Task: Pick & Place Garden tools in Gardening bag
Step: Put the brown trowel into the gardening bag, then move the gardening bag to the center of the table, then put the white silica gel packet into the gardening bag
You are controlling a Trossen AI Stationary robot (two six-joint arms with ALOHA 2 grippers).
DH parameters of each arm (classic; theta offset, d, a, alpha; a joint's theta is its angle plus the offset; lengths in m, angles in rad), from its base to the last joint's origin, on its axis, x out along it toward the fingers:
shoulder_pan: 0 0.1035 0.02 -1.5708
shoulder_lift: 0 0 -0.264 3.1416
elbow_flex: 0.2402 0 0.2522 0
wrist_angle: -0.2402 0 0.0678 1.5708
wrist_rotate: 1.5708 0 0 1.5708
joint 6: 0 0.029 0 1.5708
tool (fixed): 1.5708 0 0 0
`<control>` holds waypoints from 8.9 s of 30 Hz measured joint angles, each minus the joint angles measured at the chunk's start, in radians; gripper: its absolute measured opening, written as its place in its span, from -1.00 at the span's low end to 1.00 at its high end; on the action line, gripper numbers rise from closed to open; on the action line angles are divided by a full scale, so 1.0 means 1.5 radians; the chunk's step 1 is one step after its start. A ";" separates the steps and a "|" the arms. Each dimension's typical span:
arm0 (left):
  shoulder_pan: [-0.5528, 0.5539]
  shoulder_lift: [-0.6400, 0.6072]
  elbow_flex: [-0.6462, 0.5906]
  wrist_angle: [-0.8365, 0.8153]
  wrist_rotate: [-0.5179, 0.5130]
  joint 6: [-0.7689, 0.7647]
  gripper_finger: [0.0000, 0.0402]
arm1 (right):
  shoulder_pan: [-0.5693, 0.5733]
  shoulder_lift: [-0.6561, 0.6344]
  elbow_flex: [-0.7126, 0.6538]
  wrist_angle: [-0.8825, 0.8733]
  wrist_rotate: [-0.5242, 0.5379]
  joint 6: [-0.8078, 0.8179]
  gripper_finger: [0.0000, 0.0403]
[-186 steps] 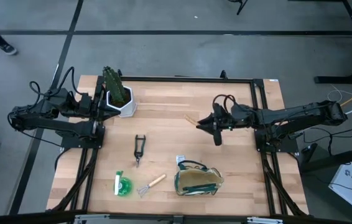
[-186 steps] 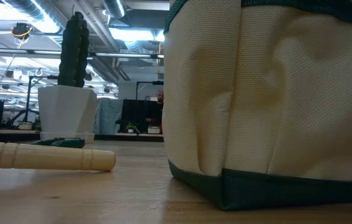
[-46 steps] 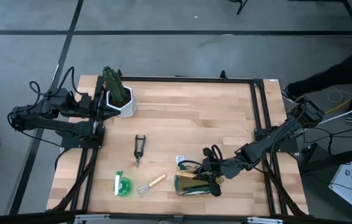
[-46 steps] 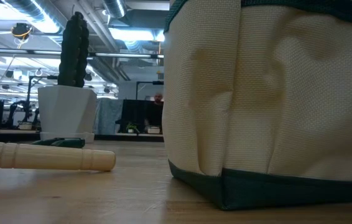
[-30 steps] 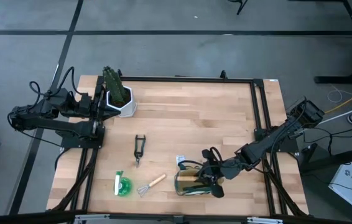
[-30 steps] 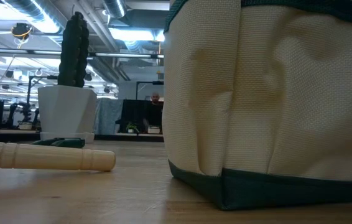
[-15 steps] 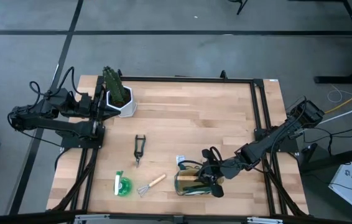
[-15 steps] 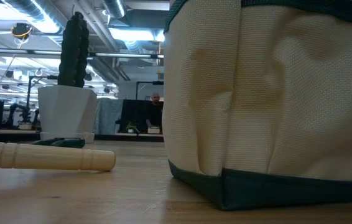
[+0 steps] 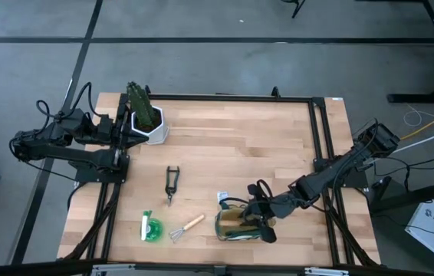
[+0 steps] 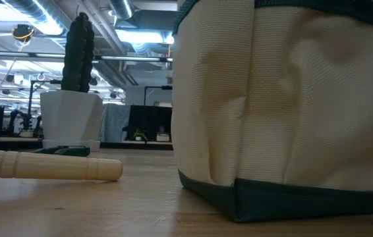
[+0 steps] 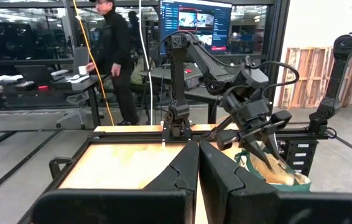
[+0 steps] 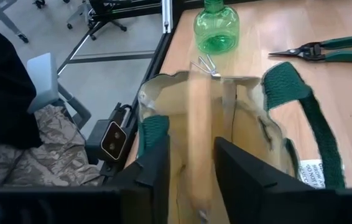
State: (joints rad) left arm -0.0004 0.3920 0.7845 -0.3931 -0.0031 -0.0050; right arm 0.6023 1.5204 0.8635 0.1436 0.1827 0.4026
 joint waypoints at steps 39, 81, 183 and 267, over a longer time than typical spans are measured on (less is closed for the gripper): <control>0.000 0.000 0.000 0.000 0.000 0.000 -0.97 | 0.000 0.000 0.000 0.113 0.070 -0.141 -0.20; 0.000 0.000 0.000 0.000 0.000 0.000 -0.97 | -0.130 0.000 0.000 0.134 -0.229 -0.201 -0.80; 0.000 0.000 0.000 0.000 0.000 0.000 -0.97 | -0.518 0.000 0.051 -0.254 -0.138 -0.378 -0.74; 0.000 0.000 0.000 0.000 0.000 0.000 -0.97 | -0.249 0.285 0.285 -0.345 -0.077 -0.396 -0.17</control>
State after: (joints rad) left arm -0.0006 0.3920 0.7841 -0.3935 -0.0032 -0.0048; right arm 0.2292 1.9475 1.2907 -0.3735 0.0667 -0.1915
